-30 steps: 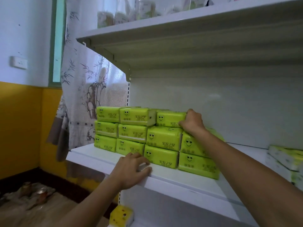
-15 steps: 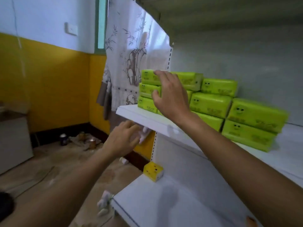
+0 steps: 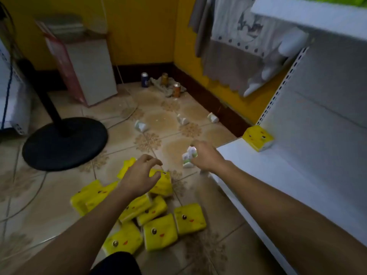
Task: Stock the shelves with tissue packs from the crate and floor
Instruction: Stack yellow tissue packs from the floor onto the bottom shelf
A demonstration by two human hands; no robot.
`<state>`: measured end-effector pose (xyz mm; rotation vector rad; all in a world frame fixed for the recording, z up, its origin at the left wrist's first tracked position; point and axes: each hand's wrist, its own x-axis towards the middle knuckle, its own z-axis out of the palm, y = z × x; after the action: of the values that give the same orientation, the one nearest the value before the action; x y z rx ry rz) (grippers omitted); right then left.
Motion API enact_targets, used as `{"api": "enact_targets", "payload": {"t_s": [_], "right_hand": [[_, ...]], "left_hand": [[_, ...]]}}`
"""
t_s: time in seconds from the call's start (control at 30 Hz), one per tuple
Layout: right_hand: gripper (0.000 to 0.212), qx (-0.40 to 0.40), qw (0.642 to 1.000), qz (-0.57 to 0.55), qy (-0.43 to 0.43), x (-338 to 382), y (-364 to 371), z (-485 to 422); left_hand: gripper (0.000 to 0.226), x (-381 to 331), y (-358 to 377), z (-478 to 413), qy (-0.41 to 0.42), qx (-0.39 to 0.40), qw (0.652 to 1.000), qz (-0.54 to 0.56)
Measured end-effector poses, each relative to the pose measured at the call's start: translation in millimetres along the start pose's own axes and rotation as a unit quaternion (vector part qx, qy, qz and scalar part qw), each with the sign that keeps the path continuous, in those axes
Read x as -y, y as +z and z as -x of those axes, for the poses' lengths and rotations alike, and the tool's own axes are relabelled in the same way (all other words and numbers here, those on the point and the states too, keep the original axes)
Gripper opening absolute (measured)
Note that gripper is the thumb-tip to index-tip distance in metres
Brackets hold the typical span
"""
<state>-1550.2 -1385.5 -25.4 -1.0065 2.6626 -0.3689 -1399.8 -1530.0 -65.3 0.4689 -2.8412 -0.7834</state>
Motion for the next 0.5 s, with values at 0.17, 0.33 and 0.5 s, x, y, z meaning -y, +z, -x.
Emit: {"api": "enact_targets", "payload": {"t_s": [0.17, 0.33, 0.5], "right_hand": [[0.061, 0.156, 0.987, -0.011, 0.023, -77, 110, 11], [0.069, 0.318, 0.948, -0.005, 0.026, -136, 171, 6], [0.082, 0.359, 0.931, -0.034, 0.063, -134, 186, -33]], "left_hand": [[0.043, 21, 101, 8, -0.031, 0.170, 0.983, -0.055], [0.060, 27, 176, 18, -0.076, 0.270, 0.958, -0.064], [0.058, 32, 199, 24, -0.049, 0.285, 0.949, -0.121]]}}
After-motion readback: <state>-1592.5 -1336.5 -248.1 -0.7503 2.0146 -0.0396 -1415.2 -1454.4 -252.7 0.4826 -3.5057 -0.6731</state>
